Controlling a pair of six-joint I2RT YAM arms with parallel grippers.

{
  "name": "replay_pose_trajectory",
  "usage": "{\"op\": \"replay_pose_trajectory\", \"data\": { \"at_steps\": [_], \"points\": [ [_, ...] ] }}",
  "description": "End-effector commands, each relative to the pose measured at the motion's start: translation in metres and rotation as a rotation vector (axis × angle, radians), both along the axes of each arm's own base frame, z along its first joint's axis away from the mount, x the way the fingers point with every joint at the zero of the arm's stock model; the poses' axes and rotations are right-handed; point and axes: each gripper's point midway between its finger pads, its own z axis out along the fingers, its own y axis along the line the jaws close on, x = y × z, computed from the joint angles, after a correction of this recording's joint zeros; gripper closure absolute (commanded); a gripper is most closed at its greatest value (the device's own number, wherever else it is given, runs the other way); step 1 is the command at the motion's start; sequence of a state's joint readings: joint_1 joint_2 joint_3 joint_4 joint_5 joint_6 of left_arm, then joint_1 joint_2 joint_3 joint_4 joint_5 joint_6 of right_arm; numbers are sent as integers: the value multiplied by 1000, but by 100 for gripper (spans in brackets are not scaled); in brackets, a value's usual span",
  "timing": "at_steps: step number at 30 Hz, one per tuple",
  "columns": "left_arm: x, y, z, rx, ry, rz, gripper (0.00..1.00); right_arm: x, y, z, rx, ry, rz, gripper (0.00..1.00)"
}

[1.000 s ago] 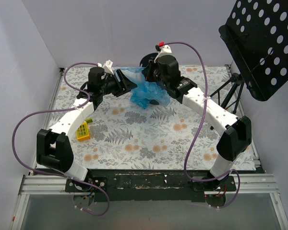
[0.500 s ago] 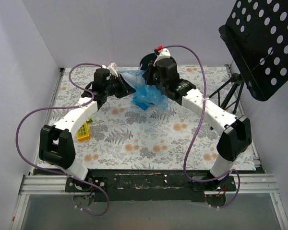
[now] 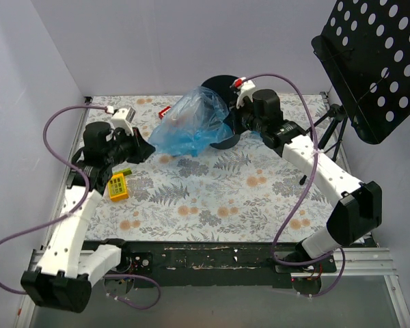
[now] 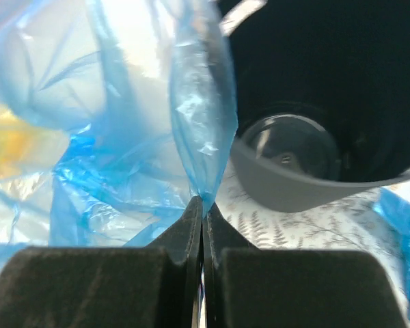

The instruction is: Put the trash bags into the trash bin

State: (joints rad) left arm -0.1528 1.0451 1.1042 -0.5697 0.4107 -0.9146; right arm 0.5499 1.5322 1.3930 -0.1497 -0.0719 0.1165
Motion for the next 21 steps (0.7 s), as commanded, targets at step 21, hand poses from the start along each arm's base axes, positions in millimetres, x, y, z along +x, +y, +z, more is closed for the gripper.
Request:
{"op": "replay_pose_trajectory", "data": {
  "at_steps": [21],
  "points": [
    [138,33,315,342,-896,161,100,93,27,327,248,-1066,-77,99]
  ]
}}
